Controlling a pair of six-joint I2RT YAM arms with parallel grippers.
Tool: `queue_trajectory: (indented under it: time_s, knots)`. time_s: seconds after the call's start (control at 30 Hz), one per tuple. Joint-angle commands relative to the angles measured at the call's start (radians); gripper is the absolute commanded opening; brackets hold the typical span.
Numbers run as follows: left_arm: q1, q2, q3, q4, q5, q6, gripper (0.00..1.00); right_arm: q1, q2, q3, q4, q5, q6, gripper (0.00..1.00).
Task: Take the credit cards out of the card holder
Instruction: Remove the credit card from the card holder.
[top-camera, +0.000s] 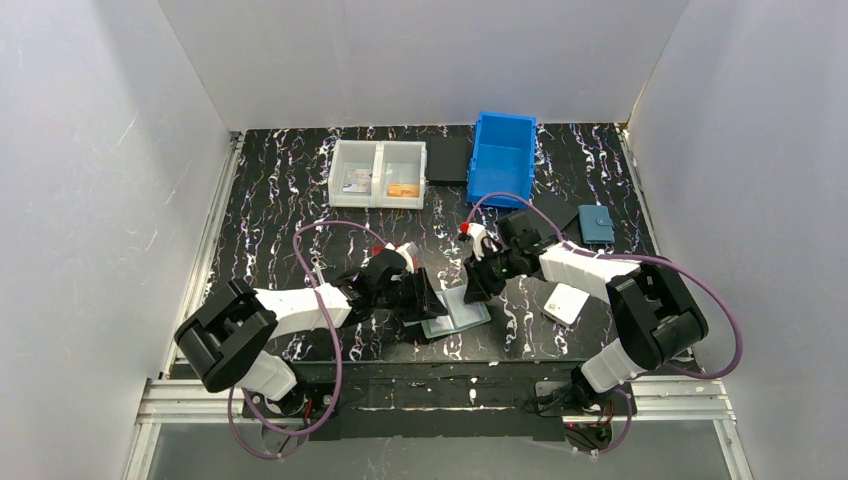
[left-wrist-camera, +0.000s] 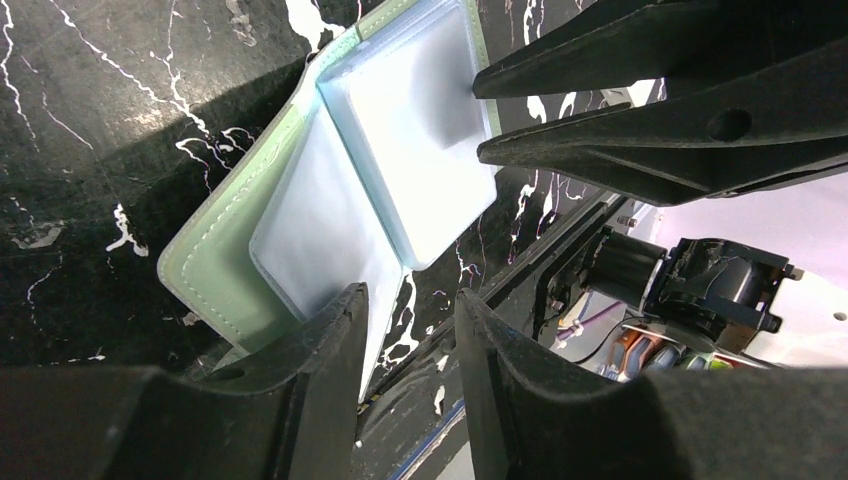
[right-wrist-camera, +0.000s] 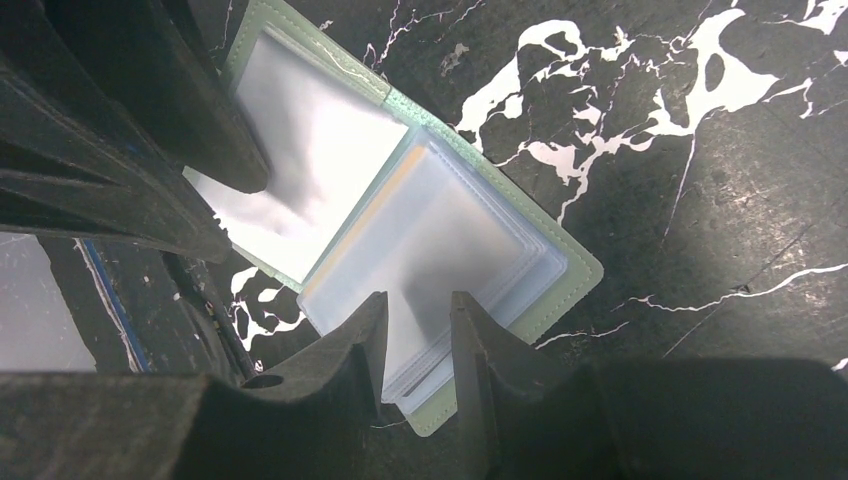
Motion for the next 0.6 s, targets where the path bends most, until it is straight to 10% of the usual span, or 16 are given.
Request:
queue_trajectory:
  time_s: [0.0, 0.57]
  knots:
    - [-0.003, 0.019, 0.016, -0.001, -0.024, 0.019, 0.36, -0.002, 0.02, 0.03, -0.017, 0.004, 0.006, 0.39]
    - [-0.002, 0.076, 0.004, 0.006, -0.019, 0.02, 0.36, -0.001, 0.013, 0.028, -0.028, -0.003, -0.001, 0.45]
